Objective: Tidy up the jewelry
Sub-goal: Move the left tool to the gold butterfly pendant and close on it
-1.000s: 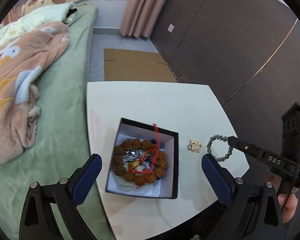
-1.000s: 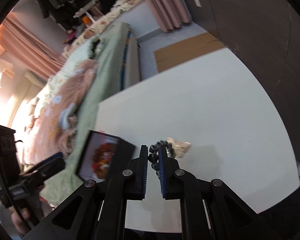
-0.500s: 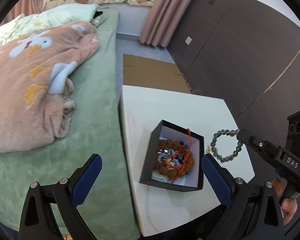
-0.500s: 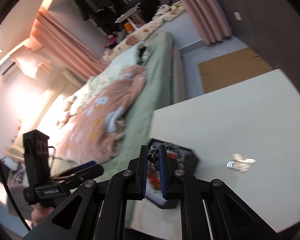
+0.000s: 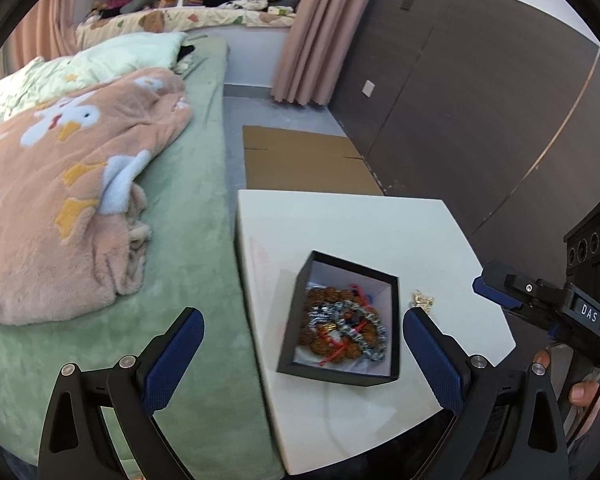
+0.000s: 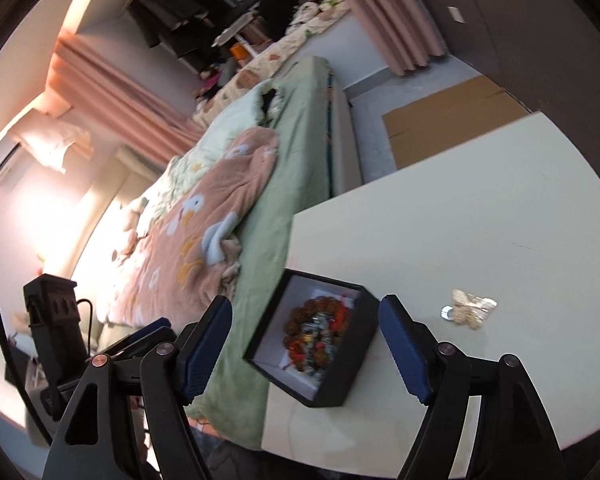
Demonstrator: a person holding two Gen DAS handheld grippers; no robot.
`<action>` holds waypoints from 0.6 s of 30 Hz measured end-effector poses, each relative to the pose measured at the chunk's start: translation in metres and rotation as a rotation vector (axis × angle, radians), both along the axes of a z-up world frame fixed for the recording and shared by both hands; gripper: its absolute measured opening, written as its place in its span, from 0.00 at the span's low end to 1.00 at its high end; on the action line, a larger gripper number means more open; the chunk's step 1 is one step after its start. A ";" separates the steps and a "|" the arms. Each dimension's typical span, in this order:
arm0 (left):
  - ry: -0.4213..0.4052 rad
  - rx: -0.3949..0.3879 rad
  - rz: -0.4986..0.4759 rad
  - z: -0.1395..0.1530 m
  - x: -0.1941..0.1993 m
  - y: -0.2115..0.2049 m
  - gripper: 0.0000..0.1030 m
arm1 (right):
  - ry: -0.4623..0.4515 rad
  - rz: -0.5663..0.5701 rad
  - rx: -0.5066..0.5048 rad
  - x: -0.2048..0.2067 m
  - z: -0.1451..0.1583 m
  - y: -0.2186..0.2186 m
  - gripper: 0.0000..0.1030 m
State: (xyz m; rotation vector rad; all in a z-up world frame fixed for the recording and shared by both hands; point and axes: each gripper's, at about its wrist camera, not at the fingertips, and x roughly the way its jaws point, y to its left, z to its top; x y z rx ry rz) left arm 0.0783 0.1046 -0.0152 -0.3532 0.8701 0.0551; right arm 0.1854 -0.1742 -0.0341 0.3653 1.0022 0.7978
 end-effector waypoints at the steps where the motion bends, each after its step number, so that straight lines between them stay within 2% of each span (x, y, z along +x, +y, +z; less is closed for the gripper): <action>1: -0.003 0.001 -0.007 0.001 0.002 -0.003 0.97 | -0.002 -0.010 0.004 0.000 0.001 -0.007 0.74; 10: -0.023 0.014 -0.111 0.008 0.022 -0.051 0.96 | 0.001 -0.079 -0.019 0.006 0.002 -0.055 0.74; 18: 0.006 0.021 -0.195 -0.001 0.051 -0.097 0.87 | 0.054 -0.152 -0.046 0.015 -0.008 -0.104 0.74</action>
